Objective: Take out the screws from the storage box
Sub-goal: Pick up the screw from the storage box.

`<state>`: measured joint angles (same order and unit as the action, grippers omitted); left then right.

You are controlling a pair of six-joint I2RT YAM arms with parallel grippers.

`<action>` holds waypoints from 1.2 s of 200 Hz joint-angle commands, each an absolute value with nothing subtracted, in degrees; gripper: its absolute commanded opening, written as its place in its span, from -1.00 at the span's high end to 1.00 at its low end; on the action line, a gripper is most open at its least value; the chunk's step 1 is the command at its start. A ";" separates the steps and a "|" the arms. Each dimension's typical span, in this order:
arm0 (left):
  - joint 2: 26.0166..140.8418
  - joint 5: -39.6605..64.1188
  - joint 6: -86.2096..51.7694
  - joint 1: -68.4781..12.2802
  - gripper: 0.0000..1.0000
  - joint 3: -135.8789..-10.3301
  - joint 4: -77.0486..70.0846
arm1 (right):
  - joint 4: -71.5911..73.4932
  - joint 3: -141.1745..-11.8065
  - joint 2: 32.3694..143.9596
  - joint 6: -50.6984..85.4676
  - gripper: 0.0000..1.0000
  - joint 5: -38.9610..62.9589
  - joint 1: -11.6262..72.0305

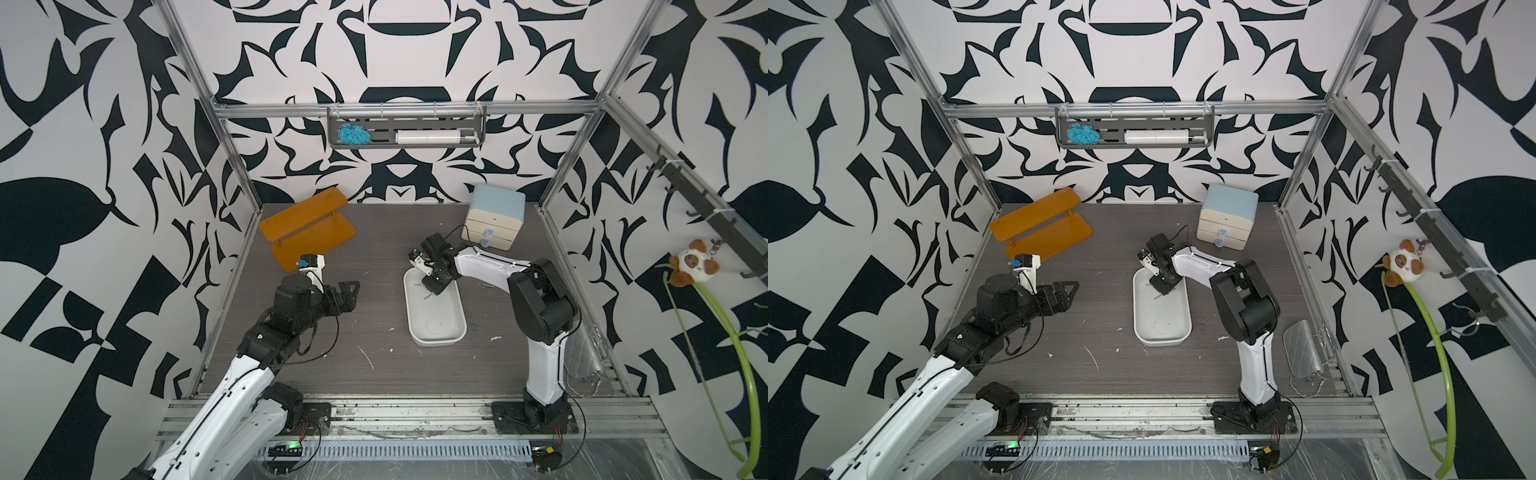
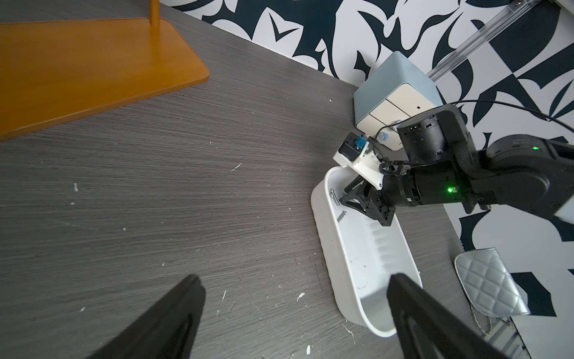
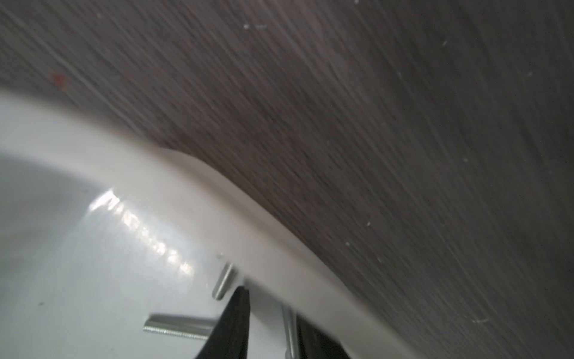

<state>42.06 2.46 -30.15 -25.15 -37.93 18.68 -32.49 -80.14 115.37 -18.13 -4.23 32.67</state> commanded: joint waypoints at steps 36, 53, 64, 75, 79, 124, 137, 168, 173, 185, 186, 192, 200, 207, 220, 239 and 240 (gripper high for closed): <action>41.58 2.81 -29.55 -25.05 -0.98 -38.16 18.34 | -34.48 -81.00 116.24 -16.54 0.71 0.43 32.63; 41.60 2.91 -29.60 -25.04 -0.98 -38.30 18.39 | -34.47 -80.73 115.72 -16.64 0.78 0.36 32.66; 41.41 2.90 -29.56 -25.05 -0.98 -38.23 18.40 | -34.48 -80.99 115.51 -16.61 0.85 0.18 32.59; 41.24 2.84 -29.59 -25.05 -0.98 -38.18 18.44 | -34.31 -81.19 115.19 -16.63 0.90 0.26 32.67; 41.27 2.81 -29.58 -25.05 -0.98 -38.11 18.45 | -34.20 -81.29 114.99 -16.66 0.91 0.26 32.63; 41.49 2.81 -29.44 -25.00 -0.98 -38.43 18.67 | -36.77 -83.56 113.33 -16.75 0.70 -2.74 32.68; 41.41 2.69 -29.29 -25.05 -0.98 -38.69 19.41 | -36.92 -82.30 112.24 -15.79 0.51 -3.97 32.77; 40.05 2.28 -29.19 -25.02 -0.98 -38.03 18.85 | -32.41 -74.86 110.37 -13.46 0.42 -6.47 32.72; 39.93 1.85 -29.14 -25.03 -0.98 -38.01 19.10 | -32.35 -74.43 110.55 -13.19 0.42 -6.59 32.78; 39.46 0.77 -29.09 -25.01 -0.98 -37.93 19.56 | -32.33 -73.84 111.07 -12.54 0.41 -6.43 32.78; 39.46 0.74 -29.09 -25.03 -0.98 -37.86 19.54 | -32.43 -73.83 111.08 -12.42 0.41 -6.47 32.78; 39.17 0.38 -29.01 -25.00 -0.98 -37.64 19.32 | -32.75 -73.88 111.33 -12.04 0.42 -6.59 32.74; 38.99 0.06 -28.87 -25.04 -0.98 -37.47 19.00 | -33.06 -73.85 111.48 -11.82 0.43 -6.22 32.76; 38.92 -0.12 -28.75 -25.05 -0.98 -37.49 19.11 | -33.21 -73.89 111.53 -11.80 0.45 -5.90 32.70; 38.81 -0.72 -28.33 -25.04 -0.98 -37.60 19.07 | -33.92 -74.34 111.79 -11.47 0.55 -5.20 32.81; 38.84 -1.98 -27.95 -25.03 -0.98 -37.62 19.11 | -34.69 -75.14 112.31 -11.26 0.69 -4.54 33.09; 38.80 -2.04 -27.95 -24.99 -0.98 -37.66 19.05 | -34.70 -75.23 112.32 -11.30 0.69 -4.51 33.16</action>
<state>39.31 0.01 -29.34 -25.15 -37.95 18.76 -32.25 -74.91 111.81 -12.71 -5.02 32.69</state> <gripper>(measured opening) 0.989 0.177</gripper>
